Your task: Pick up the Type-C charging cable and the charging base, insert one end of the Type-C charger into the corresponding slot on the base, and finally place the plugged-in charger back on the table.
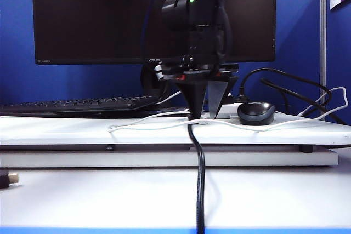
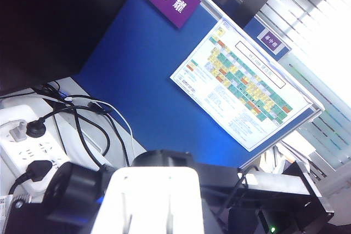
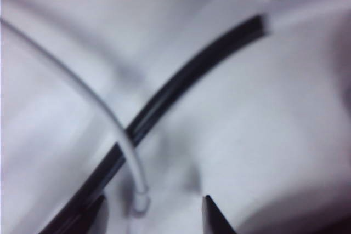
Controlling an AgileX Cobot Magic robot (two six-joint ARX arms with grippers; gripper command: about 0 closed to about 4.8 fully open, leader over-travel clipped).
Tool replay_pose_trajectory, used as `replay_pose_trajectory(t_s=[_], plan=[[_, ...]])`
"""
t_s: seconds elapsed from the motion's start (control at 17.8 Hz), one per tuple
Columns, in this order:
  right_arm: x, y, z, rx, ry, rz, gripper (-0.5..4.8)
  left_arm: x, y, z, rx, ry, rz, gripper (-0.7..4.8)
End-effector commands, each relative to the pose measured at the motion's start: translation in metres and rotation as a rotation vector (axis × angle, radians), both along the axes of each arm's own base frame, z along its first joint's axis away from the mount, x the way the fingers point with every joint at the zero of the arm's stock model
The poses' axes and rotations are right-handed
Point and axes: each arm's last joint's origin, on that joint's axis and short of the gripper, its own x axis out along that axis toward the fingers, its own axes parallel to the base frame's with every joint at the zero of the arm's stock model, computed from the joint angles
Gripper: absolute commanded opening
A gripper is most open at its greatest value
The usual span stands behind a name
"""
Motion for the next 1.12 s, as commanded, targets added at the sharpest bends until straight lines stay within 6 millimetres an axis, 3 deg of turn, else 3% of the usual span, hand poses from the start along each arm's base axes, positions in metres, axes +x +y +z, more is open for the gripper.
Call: replay_pose_trajectory(t_s=[0.06, 0.84, 0.95, 1.12], plan=[[-0.0025, 0.0086, -0.0048, 0.002, 0.003, 0.023, 2.28, -0.003, 0.0002, 0.0045, -0.005, -0.023, -0.007, -0.06], [0.0022, 0.0127, -0.0055, 0.016, -0.048, 0.068, 2.24, -0.0031, 0.0002, 0.004, -0.005, -0.017, -0.007, -0.06], [0.0026, 0.0128, -0.0054, 0.018, -0.052, 0.07, 1.78, -0.0031, 0.0002, 0.004, -0.004, -0.018, -0.007, -0.06], [0.003, 0.0133, -0.0052, 0.022, -0.057, 0.07, 0.17, -0.0031, 0.0002, 0.004, -0.003, -0.02, -0.007, -0.06]])
